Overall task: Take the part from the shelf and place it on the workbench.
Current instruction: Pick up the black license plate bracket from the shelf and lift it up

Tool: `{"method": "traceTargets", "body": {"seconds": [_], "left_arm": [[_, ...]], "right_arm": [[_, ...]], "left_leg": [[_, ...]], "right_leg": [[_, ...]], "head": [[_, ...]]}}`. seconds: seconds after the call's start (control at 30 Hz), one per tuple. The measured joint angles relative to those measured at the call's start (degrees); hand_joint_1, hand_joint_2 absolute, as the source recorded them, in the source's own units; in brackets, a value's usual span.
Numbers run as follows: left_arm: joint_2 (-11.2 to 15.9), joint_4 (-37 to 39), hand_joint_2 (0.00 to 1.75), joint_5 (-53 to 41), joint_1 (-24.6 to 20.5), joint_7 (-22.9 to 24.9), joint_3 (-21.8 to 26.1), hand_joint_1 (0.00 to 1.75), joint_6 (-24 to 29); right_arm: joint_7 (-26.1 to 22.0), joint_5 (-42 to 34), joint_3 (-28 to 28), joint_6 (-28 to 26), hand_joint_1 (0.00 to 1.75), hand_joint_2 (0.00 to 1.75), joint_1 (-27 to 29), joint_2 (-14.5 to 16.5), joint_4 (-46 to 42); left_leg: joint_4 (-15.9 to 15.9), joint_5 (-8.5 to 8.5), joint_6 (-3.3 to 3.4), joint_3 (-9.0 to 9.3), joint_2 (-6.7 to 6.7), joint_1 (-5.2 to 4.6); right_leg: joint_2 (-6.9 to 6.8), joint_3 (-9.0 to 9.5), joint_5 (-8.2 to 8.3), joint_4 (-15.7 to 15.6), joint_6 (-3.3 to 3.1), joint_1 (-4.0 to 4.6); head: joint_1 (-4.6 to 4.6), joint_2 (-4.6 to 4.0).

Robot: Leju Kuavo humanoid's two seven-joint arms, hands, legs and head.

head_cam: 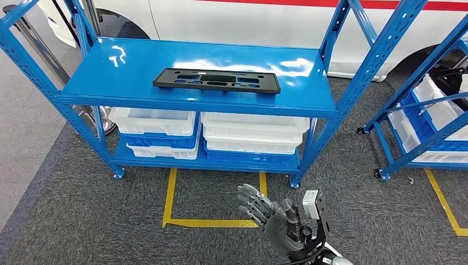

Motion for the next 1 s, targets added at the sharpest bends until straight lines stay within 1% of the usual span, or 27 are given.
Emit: {"method": "traceTargets", "body": {"seconds": [0.03,0.07,0.1,0.13,0.17,0.2,0.23,0.27,0.3,0.33,0.37,0.43,0.47,0.5,0.57,0.6,0.63,0.67,0.7,0.73,0.77,0.8,0.87,0.9,0.93,0.97,1.0], "left_arm": [[0.0,0.0,0.0,-0.08,-0.01,-0.02,0.0,0.0,-0.13],[0.0,0.0,0.0,-0.13,0.0,-0.02,0.01,0.0,-0.25],[0.0,0.0,0.0,-0.14,0.02,-0.02,0.01,0.0,-0.37],[0.0,-0.01,0.0,-0.15,0.04,-0.02,0.02,0.0,-0.55],[0.01,-0.01,0.0,-0.16,0.04,-0.02,0.02,0.0,-0.75],[0.01,-0.02,0.0,-0.17,0.0,-0.02,0.02,0.0,-0.95],[-0.06,-0.01,0.0,-0.2,-0.07,-0.02,0.02,0.0,-1.16],[-0.09,-0.01,0.0,-0.25,-0.2,-0.04,0.02,0.0,-1.39],[-0.13,0.0,0.0,-0.32,-0.32,-0.07,0.02,0.0,-1.64],[-0.16,0.01,0.0,-0.44,-0.38,-0.09,0.02,0.0,-1.9],[-0.14,0.01,0.0,-0.55,-0.45,-0.13,0.02,0.0,-2.1],[-0.08,0.01,0.0,-0.72,-0.45,-0.21,0.02,0.0,-2.23],[-0.03,0.01,0.0,-0.74,-0.46,-0.24,0.02,0.0,-2.22],[0.02,0.0,0.0,-0.76,-0.47,-0.26,0.02,0.0,-2.21],[0.1,0.0,0.0,-0.78,-0.46,-0.26,0.02,0.0,-2.21],[0.14,0.0,0.0,-0.8,-0.43,-0.26,0.02,0.0,-2.21],[0.19,0.0,0.0,-0.81,-0.37,-0.26,0.02,0.0,-2.21],[0.25,0.0,0.0,-0.83,-0.3,-0.26,0.02,0.0,-2.22],[0.32,0.0,0.0,-0.85,-0.25,-0.27,0.02,0.0,-2.24],[0.37,0.0,0.0,-0.86,-0.22,-0.28,0.02,0.0,-2.28],[0.4,0.0,0.0,-0.87,-0.24,-0.31,0.01,0.0,-2.34],[0.42,0.0,0.0,-0.88,-0.26,-0.34,0.01,0.0,-2.41],[0.48,0.0,0.0,-0.91,-0.3,-0.43,0.0,0.0,-2.58],[0.51,0.0,0.0,-0.93,-0.3,-0.46,0.0,0.0,-2.64],[0.54,0.0,0.0,-0.95,-0.31,-0.52,0.0,0.0,-2.68],[0.55,0.0,0.0,-0.98,-0.32,-0.61,0.0,0.0,-2.7],[0.55,0.0,0.0,-1.03,-0.34,-0.69,0.0,0.0,-2.71]], "right_arm": [[-0.43,0.47,0.0,0.23,0.0,0.0,0.0,0.03,-0.21],[-0.74,0.96,0.0,0.39,0.0,0.0,0.03,0.06,-0.38],[-1.0,1.44,0.0,0.49,0.0,0.0,0.07,0.1,-0.52],[-1.22,1.92,0.0,0.57,0.0,0.0,0.1,0.14,-0.67],[-1.41,2.38,-0.01,0.67,0.0,0.0,0.09,0.2,-0.81],[-1.63,2.91,-0.03,0.86,0.0,0.0,0.08,0.27,-0.98],[-1.92,3.57,-0.07,1.16,0.0,0.0,-0.01,0.32,-1.15],[-2.31,4.33,-0.16,1.61,0.0,0.0,-0.19,0.29,-1.26],[-2.74,5.01,-0.33,2.26,0.0,0.0,-0.56,0.2,-1.29],[-3.16,5.56,-0.57,2.98,0.0,0.0,-1.09,0.07,-1.23],[-3.49,5.87,-0.91,3.65,0.0,0.0,-1.65,-0.07,-1.13],[-3.79,5.98,-1.58,4.48,0.0,0.0,-2.61,-0.24,-0.91],[-3.84,5.98,-1.82,4.62,0.0,0.0,-2.9,-0.31,-0.78],[-3.87,5.99,-1.96,4.69,0.0,0.0,-3.13,-0.34,-0.66],[-3.87,6.01,-2.06,4.77,0.0,0.0,-3.37,-0.38,-0.33],[-3.87,6.02,-2.09,4.79,0.0,0.0,-3.42,-0.38,-0.15],[-3.87,6.03,-2.1,4.81,0.0,0.0,-3.43,-0.38,0.04],[-3.87,6.03,-2.11,4.82,0.0,0.0,-3.47,-0.38,0.2],[-3.87,6.03,-2.14,4.82,0.0,0.0,-3.54,-0.38,0.33],[-3.87,6.03,-2.17,4.85,0.0,0.0,-3.62,-0.37,0.41],[-3.85,6.04,-2.25,4.87,0.0,0.0,-3.74,-0.37,0.45],[-3.79,6.02,-2.33,4.95,0.0,0.0,-3.84,-0.37,0.47],[-3.57,5.93,-2.53,5.12,0.0,0.0,-3.96,-0.37,0.54],[-3.37,5.8,-2.62,5.24,0.0,0.0,-3.96,-0.37,0.57],[-3.06,5.6,-2.75,5.34,0.0,0.0,-3.97,-0.36,0.62],[-2.74,5.32,-2.88,5.43,0.0,0.0,-3.98,-0.35,0.67],[-2.4,5.05,-3.01,5.5,0.0,0.0,-3.99,-0.34,0.72]], "left_leg": [[-0.01,0.01,0.22,-0.06,0.02,-0.12],[-0.01,0.01,0.36,-0.12,0.04,-0.29],[-0.01,0.0,0.46,-0.12,0.05,-0.52],[-0.01,-0.01,0.55,-0.09,0.01,-0.78],[-0.01,-0.03,0.61,0.01,-0.22,-1.04],[-0.01,-0.05,0.66,0.12,-0.48,-1.28],[-0.02,-0.05,0.67,0.18,-0.76,-1.42],[-0.02,-0.02,0.6,0.15,-1.05,-1.47],[-0.02,0.04,0.46,0.04,-1.19,-1.39],[-0.05,0.15,0.26,-0.11,-1.31,-1.25],[-0.17,0.28,0.02,-0.19,-1.5,-1.18],[0.15,0.03,-0.51,-0.34,-1.51,-1.24],[1.26,-0.77,-0.82,-0.82,-1.33,-1.29],[3.6,-2.17,-1.15,-1.89,-1.06,-1.25],[10.67,-5.56,-1.87,-5.41,-0.67,-0.87],[13.63,-6.47,-2.21,-6.95,-0.56,-0.61],[14.69,-6.23,-2.55,-7.59,-0.41,-0.36],[13.45,-4.88,-2.87,-7.05,-0.24,-0.12],[10.1,-2.8,-3.16,-5.4,-0.03,0.11],[6.18,-1.19,-3.4,-3.43,0.2,0.29],[2.98,-0.09,-3.29,-1.83,0.25,0.35],[1.05,0.34,-2.95,-0.89,0.23,0.33],[0.56,0.25,-1.87,-0.8,-0.03,0.07],[0.58,0.34,-1.38,-0.88,-0.07,0.06],[0.49,0.47,-0.98,-0.9,-0.09,0.08],[0.38,0.6,-0.6,-0.93,-0.11,0.14],[0.29,0.7,-0.29,-0.97,-0.12,0.19]], "right_leg": [[-0.02,-1.82,-1.91,3.84,0.03,0.07],[-0.01,-3.66,-3.43,7.65,0.02,0.12],[-0.02,-4.95,-4.07,10.27,-0.08,0.18],[-0.01,-5.29,-3.6,10.89,-0.35,0.31],[0.07,-4.43,-2.07,9.06,-0.83,0.51],[0.4,-2.64,0.05,5.43,-1.5,0.8],[1.18,-0.67,1.63,1.44,-2.42,1.06],[1.74,0.88,2.78,-1.84,-3.23,1.33],[2.13,1.81,3.29,-3.89,-3.83,1.59],[2.25,2.08,3.24,-4.65,-4.2,1.79],[1.82,2.12,3.45,-4.98,-4.27,1.98],[0.93,2.88,4.01,-6.36,-4.08,1.53],[0.4,3.35,4.35,-7.16,-4.0,1.24],[-0.14,3.74,4.62,-7.78,-3.9,0.96],[-1.01,3.89,4.65,-7.96,-3.87,0.98],[-1.35,3.87,4.57,-7.87,-3.77,0.95],[-1.62,3.86,4.44,-7.72,-3.59,0.86],[-1.8,3.86,4.25,-7.47,-3.35,0.72],[-1.9,3.85,3.99,-7.09,-3.02,0.51],[-1.96,3.78,3.66,-6.62,-2.61,0.35],[-1.98,3.61,3.32,-6.03,-2.17,0.37],[-1.98,3.42,3.09,-5.58,-1.76,0.44],[-1.92,3.15,3.02,-5.27,-1.08,0.6],[-1.87,3.1,3.02,-5.33,-0.82,0.5],[-1.67,2.97,2.67,-5.01,-0.58,0.37],[-1.39,2.43,1.72,-3.76,-0.36,0.26],[-1.07,1.35,0.18,-1.37,-0.19,0.18]], "head": [[-0.01,0.0],[-0.01,0.0],[-0.01,0.0],[-0.01,0.0],[-0.01,0.0],[-0.01,0.0],[-0.06,0.0],[-0.15,0.0],[-0.22,0.0],[-0.3,0.0],[-0.34,0.0],[-0.35,0.0],[-0.41,0.0],[-0.46,0.0],[-0.58,0.0],[-0.59,0.0],[-0.6,0.0],[-0.6,0.0],[-0.6,0.0],[-0.61,0.0],[-0.61,0.0],[-0.6,0.0],[-0.58,0.0],[-0.56,0.0],[-0.55,0.0],[-0.54,0.0],[-0.53,0.0]]}}
